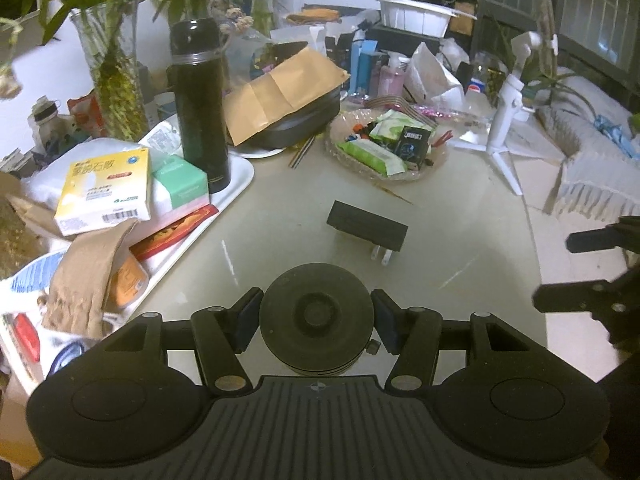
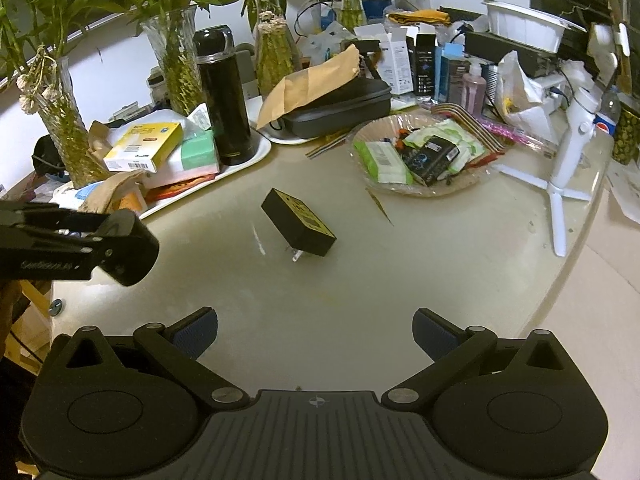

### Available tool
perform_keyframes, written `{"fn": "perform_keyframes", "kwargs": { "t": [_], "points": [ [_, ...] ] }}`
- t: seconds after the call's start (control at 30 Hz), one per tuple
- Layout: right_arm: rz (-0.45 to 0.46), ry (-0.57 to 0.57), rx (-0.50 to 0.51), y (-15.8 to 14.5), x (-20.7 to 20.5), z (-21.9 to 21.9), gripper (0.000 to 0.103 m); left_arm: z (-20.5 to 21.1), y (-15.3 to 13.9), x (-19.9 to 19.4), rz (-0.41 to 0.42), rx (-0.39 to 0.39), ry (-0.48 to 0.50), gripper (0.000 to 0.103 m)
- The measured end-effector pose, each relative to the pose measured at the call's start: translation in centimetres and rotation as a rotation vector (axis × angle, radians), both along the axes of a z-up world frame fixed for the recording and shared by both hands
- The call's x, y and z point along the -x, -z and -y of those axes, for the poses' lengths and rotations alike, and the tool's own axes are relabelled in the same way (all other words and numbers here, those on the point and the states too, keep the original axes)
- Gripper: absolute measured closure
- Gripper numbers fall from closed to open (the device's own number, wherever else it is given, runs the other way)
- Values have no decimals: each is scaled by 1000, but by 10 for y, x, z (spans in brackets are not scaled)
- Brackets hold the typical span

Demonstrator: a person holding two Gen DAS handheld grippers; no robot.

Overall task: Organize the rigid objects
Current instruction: 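Grasp the black plug adapter with the right gripper while the left gripper holds the canister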

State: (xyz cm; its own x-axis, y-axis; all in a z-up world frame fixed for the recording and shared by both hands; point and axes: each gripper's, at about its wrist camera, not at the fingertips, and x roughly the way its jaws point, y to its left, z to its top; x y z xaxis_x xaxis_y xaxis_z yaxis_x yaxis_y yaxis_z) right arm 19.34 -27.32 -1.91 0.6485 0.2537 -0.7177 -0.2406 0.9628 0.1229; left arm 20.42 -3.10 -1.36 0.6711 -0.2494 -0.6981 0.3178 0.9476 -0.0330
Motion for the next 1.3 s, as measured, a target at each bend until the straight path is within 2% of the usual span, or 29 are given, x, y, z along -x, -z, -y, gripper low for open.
{"fn": "perform_keyframes", "kwargs": {
  "t": [0.27,0.47,0.77,0.97,1.03,1.1,1.3],
  "points": [
    [12,-17,19,3,-12,-7,0,-13,1,13,25,38,-40,46],
    [13,-33,30,7,-24,-11,0,-25,10,11,14,70,-59,46],
    [31,-96,66,17,-47,-25,0,-32,11,16,48,94,-53,46],
    [44,-162,118,28,-62,-39,1,-30,11,18,68,72,-49,46],
    [49,-181,134,32,-68,-44,2,-30,12,17,64,75,-49,46],
    [49,-193,148,35,-74,-49,8,-30,11,18,72,80,-44,46],
    [64,-224,190,47,-95,-63,12,-32,9,19,93,94,-40,46]
  ]
}}
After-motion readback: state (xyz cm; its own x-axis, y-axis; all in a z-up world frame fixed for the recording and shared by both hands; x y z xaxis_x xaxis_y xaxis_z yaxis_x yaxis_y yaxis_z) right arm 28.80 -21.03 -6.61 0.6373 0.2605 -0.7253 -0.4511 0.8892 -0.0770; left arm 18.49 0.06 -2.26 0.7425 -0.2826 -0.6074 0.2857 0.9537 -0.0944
